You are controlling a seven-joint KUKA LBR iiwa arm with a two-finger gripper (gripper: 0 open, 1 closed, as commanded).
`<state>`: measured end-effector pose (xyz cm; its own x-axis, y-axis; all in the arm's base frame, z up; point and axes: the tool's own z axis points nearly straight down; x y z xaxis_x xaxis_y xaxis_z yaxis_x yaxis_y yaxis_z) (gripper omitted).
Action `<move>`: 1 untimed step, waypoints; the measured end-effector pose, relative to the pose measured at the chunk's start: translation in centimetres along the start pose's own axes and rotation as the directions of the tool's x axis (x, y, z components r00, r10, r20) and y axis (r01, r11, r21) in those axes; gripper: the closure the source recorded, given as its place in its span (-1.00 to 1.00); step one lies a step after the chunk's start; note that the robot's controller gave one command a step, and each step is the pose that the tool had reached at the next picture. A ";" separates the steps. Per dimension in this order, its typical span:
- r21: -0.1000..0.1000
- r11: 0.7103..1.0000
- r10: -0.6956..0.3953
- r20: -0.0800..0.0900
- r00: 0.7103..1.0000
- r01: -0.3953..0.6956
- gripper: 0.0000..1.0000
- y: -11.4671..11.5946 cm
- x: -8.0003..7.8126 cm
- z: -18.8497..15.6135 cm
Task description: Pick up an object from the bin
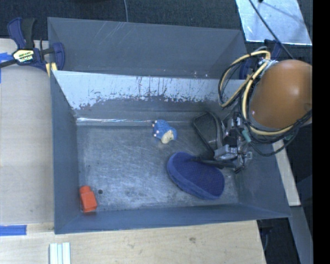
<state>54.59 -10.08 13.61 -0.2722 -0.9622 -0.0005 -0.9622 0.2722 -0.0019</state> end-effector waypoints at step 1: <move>0.010 1.000 0.011 0.002 1.000 -0.011 1.00 -1.9 0.4 -8.4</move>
Offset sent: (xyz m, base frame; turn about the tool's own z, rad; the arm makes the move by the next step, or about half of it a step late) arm 0.0138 -0.0082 0.0794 0.0087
